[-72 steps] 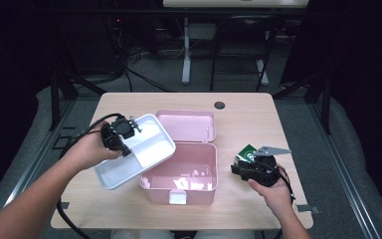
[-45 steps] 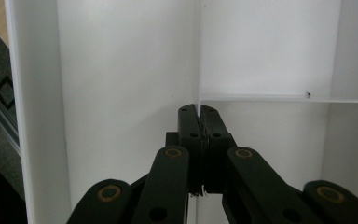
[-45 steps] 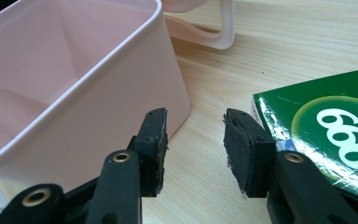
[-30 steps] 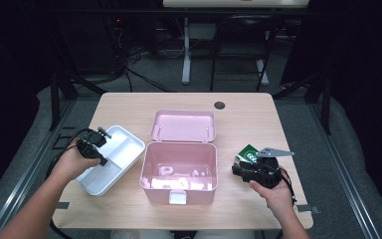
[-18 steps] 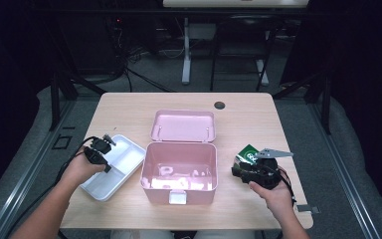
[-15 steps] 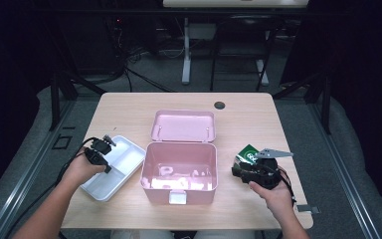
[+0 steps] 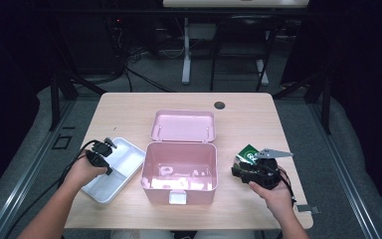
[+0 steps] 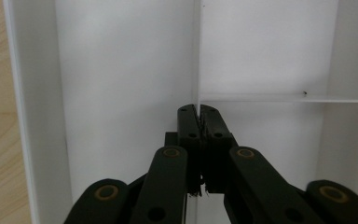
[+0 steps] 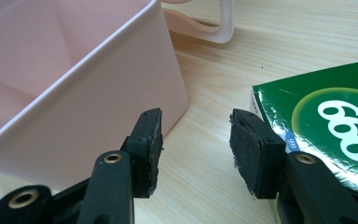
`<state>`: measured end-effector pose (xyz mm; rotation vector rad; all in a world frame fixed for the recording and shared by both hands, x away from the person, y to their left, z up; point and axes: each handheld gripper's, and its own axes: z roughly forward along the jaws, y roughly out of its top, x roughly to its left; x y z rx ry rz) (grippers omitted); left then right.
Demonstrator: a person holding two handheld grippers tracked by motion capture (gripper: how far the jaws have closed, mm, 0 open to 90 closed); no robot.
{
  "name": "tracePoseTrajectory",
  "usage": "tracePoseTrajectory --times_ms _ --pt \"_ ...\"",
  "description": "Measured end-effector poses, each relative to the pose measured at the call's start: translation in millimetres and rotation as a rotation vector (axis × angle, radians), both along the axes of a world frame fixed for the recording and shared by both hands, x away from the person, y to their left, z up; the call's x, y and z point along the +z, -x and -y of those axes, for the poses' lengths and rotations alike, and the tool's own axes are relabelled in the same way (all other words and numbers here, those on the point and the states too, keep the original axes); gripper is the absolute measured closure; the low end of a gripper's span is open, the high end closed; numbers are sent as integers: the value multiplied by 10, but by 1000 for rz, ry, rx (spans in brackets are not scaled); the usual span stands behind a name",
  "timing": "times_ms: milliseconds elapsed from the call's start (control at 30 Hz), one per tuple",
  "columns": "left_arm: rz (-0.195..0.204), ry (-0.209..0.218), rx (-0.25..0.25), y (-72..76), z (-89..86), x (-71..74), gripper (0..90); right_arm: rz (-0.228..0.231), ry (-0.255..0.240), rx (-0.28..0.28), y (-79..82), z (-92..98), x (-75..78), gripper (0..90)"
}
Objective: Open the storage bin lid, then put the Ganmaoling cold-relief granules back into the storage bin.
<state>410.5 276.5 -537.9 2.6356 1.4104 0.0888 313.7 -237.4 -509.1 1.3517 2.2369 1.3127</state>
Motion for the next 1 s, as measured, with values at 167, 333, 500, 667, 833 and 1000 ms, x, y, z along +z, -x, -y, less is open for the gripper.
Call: tracePoseTrajectory --times_ms 167,333,500,667,833,1000 --pt "44 66 21 70 -25 132 718 6 4 3 -11 5 16 514" --pt "106 150 23 144 -42 245 608 23 46 -12 -52 3 48 468" --pt "212 177 -45 198 -14 353 542 59 96 -10 -102 -13 146 430" --pt "238 170 -48 227 13 361 505 12 220 33 -201 -30 254 406" --pt "189 183 -12 242 -21 315 497 -48 329 43 -328 -35 298 347" --pt "135 172 -4 255 -72 259 490 -98 387 55 -491 -16 361 287"
